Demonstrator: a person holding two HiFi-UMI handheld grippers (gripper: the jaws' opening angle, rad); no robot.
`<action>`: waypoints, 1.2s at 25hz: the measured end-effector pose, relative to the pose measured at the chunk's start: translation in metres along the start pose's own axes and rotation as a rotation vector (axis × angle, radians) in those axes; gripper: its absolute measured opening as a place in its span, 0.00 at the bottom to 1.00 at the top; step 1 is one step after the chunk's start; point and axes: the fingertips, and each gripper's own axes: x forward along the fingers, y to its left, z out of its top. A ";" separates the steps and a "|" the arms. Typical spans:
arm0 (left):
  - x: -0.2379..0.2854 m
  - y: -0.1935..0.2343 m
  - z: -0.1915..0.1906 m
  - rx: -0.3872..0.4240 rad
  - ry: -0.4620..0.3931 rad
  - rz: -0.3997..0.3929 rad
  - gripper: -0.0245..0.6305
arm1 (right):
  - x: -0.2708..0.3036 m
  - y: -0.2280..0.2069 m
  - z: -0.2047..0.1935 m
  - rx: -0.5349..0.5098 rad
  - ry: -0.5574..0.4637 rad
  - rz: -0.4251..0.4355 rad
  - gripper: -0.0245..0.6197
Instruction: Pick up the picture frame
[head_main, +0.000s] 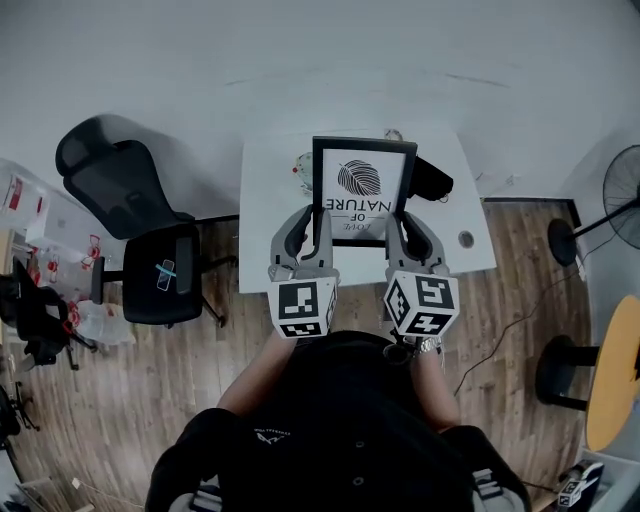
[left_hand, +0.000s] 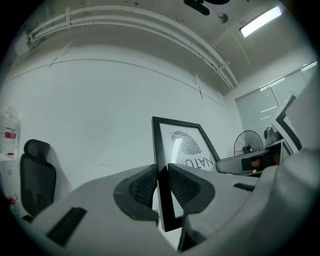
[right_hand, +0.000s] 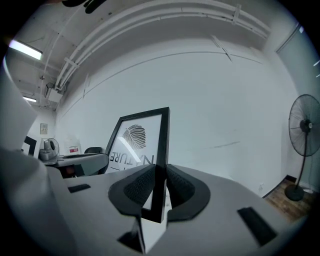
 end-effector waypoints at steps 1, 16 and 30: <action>0.000 0.000 0.005 0.002 -0.014 0.000 0.15 | -0.001 0.000 0.005 -0.005 -0.014 0.001 0.14; -0.007 0.002 0.024 0.019 -0.097 0.002 0.15 | -0.007 0.007 0.028 -0.032 -0.091 0.003 0.14; -0.010 0.000 0.013 0.006 -0.086 0.005 0.15 | -0.009 0.006 0.016 -0.027 -0.068 0.002 0.14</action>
